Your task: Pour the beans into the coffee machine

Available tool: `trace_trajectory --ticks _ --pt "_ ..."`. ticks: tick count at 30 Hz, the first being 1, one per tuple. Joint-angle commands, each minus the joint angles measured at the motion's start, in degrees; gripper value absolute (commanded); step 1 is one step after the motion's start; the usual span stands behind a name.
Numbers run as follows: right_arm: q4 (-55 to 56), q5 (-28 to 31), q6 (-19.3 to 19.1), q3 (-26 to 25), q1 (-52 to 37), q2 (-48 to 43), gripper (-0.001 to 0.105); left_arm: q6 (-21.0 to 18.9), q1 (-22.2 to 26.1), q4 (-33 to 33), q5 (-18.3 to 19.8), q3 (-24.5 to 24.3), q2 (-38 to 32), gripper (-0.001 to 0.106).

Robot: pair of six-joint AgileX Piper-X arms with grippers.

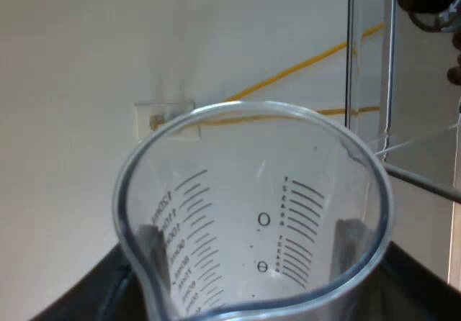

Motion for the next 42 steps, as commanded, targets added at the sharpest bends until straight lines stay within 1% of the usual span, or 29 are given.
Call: trace_trajectory --ticks 1,3,5,6,8,11,14,16,19,22,24,25,26,28,30,32,35,36,38,40,42 --pt "-0.42 -0.96 -1.06 -0.82 0.12 -0.51 0.062 2.38 -0.33 -0.93 -0.21 -0.33 -0.14 0.029" --pt "-0.42 -0.96 -1.06 -0.82 0.12 -0.51 0.062 4.27 -0.33 -1.20 -0.21 -0.33 0.01 0.029" --pt "-0.42 -0.96 -1.06 -0.82 0.12 -0.51 0.062 7.43 -0.33 -1.18 -0.21 -0.33 0.01 0.029" --pt "-0.42 -0.96 -1.06 -0.82 0.12 -0.51 0.062 8.04 -0.33 -1.18 -0.21 -0.33 0.01 0.029" --pt "-0.42 -0.96 -1.06 -0.82 0.12 -0.51 0.062 11.30 -0.33 -1.18 0.72 -0.33 0.01 0.029" --pt "-0.42 -0.96 -1.06 -0.82 0.12 -0.51 0.062 13.03 -0.33 -1.18 2.84 -0.33 0.01 0.029" --pt "-0.42 -0.96 -1.06 -0.82 0.12 -0.51 0.062 15.00 -0.33 -1.18 3.69 -0.33 0.01 0.029" --pt "-0.42 -0.96 -1.06 -0.82 0.12 -0.51 0.062 18.36 -0.33 -1.18 3.68 -0.33 0.01 0.029" --pt "-0.42 -0.96 -1.06 -0.82 0.12 -0.51 0.062 21.57 -0.33 -1.18 3.68 -0.33 0.01 0.029" --pt "-0.42 -0.96 -1.06 -0.82 0.12 -0.51 0.062 21.59 -0.33 -1.18 3.68 -0.33 0.01 0.029" --pt "-0.42 -0.96 -1.06 -0.82 0.12 -0.51 0.062 23.08 -0.33 -1.18 3.68 -0.33 0.01 0.029" --pt "-0.42 -0.96 -1.06 -0.82 0.12 -0.51 0.062 25.56 -0.33 -1.18 4.15 -0.33 0.01 0.029" --pt "-0.42 -0.96 -1.06 -0.82 0.12 -0.51 0.062 28.11 -0.33 -1.18 5.41 -0.33 0.01 0.029" --pt "-0.42 -0.96 -1.06 -0.82 0.12 -0.51 0.062 29.89 -0.33 -1.18 6.35 -0.33 0.01 0.029" --pt "-0.42 -1.08 -1.06 -0.82 0.12 -0.51 0.062 31.51 -0.33 -1.18 6.53 -0.33 0.01 0.029" --pt "-0.42 -1.45 -1.06 -0.82 0.12 -0.51 0.062 34.04 -0.33 -1.18 7.20 -0.19 0.01 0.029" --pt "-0.42 -1.69 -1.06 -0.82 0.12 -0.51 0.062 35.23 -0.33 -2.04 7.20 -0.19 0.01 0.029" --pt "-0.42 -2.29 -1.06 -0.82 0.12 -0.51 0.062 35.68 -0.33 -3.28 7.20 -0.19 0.01 0.029" --pt "-0.42 -2.28 -1.06 -0.82 0.12 -0.51 0.062 35.88 -0.33 -3.63 7.44 -0.19 0.01 0.029" --pt "-0.42 -2.28 -1.06 -0.82 0.12 -0.51 0.062 37.48 -0.33 -3.77 7.59 -0.19 0.01 0.029" --pt "-0.42 -2.28 -1.06 -0.82 0.12 -0.51 0.062 38.05 -0.33 -3.77 7.59 -0.19 0.01 0.029"
